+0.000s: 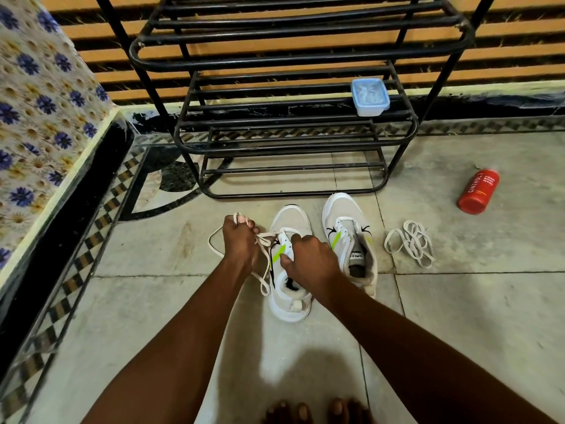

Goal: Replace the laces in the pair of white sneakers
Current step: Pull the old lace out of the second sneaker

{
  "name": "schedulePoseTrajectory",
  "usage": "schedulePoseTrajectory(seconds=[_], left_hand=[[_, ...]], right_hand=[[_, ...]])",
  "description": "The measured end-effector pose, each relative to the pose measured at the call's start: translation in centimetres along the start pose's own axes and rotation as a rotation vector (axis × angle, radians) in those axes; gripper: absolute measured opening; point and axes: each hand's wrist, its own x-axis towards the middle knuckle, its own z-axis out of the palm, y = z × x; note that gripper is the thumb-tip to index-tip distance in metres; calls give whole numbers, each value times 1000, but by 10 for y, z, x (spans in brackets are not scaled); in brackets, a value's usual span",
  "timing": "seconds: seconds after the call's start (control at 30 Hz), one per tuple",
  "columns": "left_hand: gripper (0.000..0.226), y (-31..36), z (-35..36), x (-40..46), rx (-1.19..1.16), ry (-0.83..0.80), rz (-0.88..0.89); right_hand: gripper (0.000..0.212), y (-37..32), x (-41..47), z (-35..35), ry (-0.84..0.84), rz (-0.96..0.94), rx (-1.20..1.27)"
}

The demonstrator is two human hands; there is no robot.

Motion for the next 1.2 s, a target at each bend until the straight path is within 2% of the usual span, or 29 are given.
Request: schedulePoseTrajectory(seconds=[0.03, 0.1, 0.17, 0.23, 0.3, 0.4, 0.53, 0.7, 1.03, 1.2], left_hand=[[26, -6, -3, 0, 39, -13, 18], [19, -10, -7, 0, 134, -151, 98], [19, -3, -5, -7, 426, -302, 262], [20, -3, 1, -8, 723, -365, 442], [18, -1, 7, -11, 920, -386, 520], [11, 1, 8, -13, 907, -401, 492], [23, 5, 8, -9, 878, -357, 427], [13, 3, 4, 0, 781, -428, 317], [31, 3, 0, -5, 804, -458, 504], [23, 1, 1, -7, 829, -423, 515]], right_hand=[[44, 0, 0, 0, -1, 1, 5], [43, -1, 0, 0, 1, 3, 12], [41, -2, 0, 0, 5, 1, 8], [39, -2, 0, 0, 10, 1, 2], [39, -1, 0, 0, 8, 8, 6], [39, 0, 0, 0, 8, 0, 6], [40, 0, -2, 2, 14, -15, 2], [41, 1, 0, 3, 18, -15, -14], [40, 0, 0, -1, 32, -17, 9], [39, 3, -4, 3, 124, -17, 76]])
